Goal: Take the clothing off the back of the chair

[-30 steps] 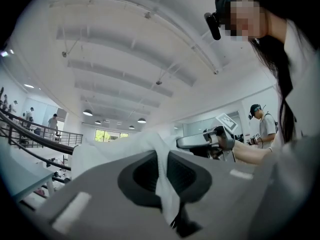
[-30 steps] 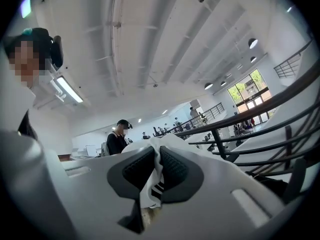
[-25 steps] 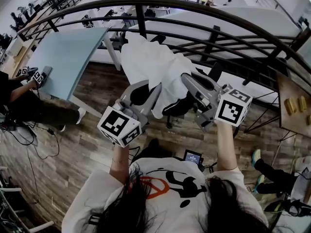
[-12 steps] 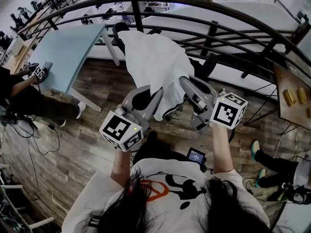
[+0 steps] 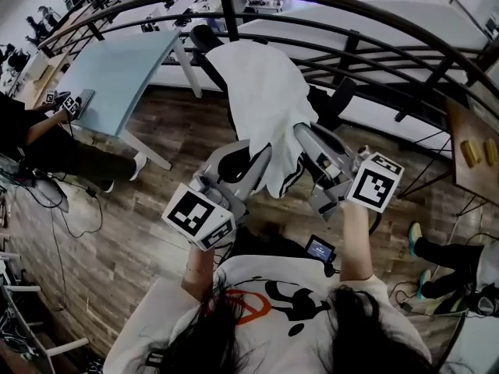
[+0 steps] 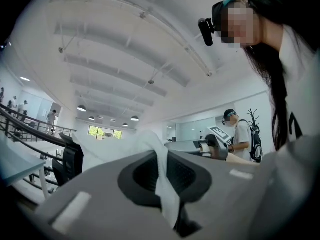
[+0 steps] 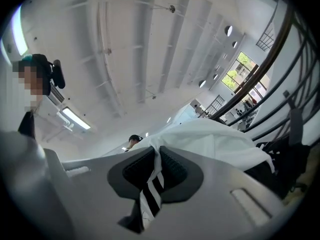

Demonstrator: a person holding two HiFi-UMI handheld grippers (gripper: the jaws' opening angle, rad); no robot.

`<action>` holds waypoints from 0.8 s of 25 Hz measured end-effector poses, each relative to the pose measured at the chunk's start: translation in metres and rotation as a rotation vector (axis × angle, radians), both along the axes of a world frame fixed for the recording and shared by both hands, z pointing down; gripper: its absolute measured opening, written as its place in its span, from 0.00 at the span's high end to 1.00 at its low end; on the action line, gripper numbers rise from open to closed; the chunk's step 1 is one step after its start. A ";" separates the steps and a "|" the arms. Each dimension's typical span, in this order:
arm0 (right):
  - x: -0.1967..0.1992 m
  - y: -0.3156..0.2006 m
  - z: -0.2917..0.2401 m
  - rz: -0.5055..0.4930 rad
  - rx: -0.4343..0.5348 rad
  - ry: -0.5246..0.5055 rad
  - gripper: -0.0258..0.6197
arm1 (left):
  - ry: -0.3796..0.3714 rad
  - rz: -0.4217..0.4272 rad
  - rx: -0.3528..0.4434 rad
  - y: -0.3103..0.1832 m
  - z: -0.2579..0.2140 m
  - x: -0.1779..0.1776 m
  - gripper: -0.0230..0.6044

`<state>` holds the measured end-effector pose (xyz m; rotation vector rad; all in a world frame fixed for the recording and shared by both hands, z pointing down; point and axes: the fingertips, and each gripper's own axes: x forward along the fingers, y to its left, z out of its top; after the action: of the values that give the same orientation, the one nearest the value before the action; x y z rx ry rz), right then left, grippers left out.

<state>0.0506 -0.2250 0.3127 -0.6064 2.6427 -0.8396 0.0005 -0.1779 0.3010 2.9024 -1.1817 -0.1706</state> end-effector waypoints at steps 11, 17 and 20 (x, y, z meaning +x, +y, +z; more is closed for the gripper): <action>0.009 0.045 -0.009 0.053 -0.049 -0.057 0.88 | 0.011 0.096 -0.013 0.036 -0.014 0.016 0.95; -0.020 0.097 0.013 0.098 -0.108 -0.037 0.88 | 0.008 0.138 -0.045 0.084 -0.003 -0.006 0.95; -0.027 0.115 0.024 0.119 -0.149 -0.024 0.88 | 0.014 0.157 -0.083 0.099 0.004 -0.012 0.95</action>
<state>0.0232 -0.1095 0.3367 -0.7781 2.5101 -1.0067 -0.0114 -0.0788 0.3055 2.8996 -0.9298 -0.1377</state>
